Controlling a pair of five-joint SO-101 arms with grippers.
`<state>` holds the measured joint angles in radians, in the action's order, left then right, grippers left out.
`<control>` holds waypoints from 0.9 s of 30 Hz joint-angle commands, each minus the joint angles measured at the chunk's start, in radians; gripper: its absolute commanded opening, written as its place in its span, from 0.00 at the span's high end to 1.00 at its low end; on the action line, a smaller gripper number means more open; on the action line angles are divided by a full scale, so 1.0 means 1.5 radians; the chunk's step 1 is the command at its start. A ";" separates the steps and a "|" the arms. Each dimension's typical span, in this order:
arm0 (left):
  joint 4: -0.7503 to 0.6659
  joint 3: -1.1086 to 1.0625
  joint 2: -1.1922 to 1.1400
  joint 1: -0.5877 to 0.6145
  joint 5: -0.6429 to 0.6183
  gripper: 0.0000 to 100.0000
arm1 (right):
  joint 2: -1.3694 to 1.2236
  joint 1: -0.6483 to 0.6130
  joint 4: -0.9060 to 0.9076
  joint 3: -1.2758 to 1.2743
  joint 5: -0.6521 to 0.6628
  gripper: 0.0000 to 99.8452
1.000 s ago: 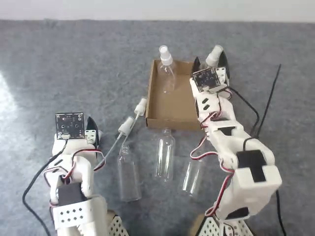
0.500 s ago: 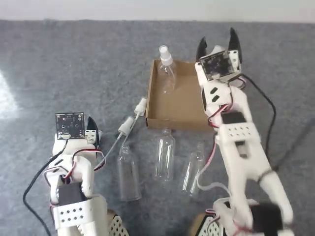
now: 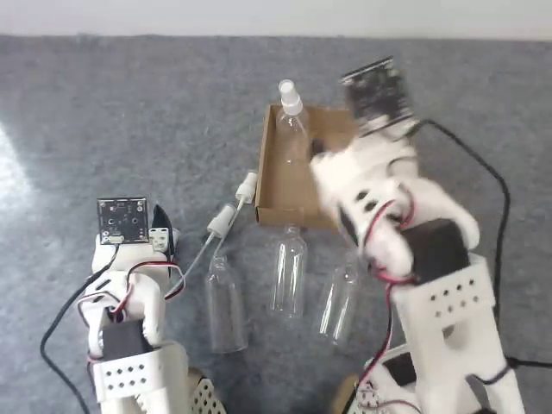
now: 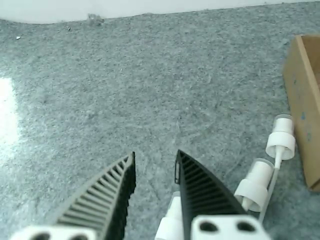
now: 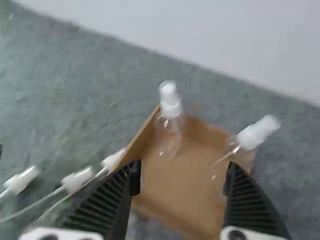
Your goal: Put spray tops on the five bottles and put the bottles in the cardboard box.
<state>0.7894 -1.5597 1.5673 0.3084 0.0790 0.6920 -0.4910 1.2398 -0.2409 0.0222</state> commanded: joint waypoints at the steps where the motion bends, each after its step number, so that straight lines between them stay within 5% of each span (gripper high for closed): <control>1: -0.025 -0.001 0.008 -0.001 0.005 0.89 | -0.031 -0.113 0.098 0.047 -0.082 0.77; 6: -0.051 -0.013 0.004 0.002 0.005 0.89 | -0.117 -0.145 0.129 -0.002 -0.187 0.77; 19: -0.050 -0.014 0.007 0.001 0.005 0.89 | -0.171 -0.009 0.081 -0.223 -0.199 0.77; 27: -0.049 -0.014 0.007 -0.001 0.005 0.89 | -0.169 0.003 -0.004 -0.329 -0.297 0.77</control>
<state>0.7449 -1.5888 1.5689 0.3084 0.0790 0.4097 -0.5063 1.2919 -0.7258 -0.3951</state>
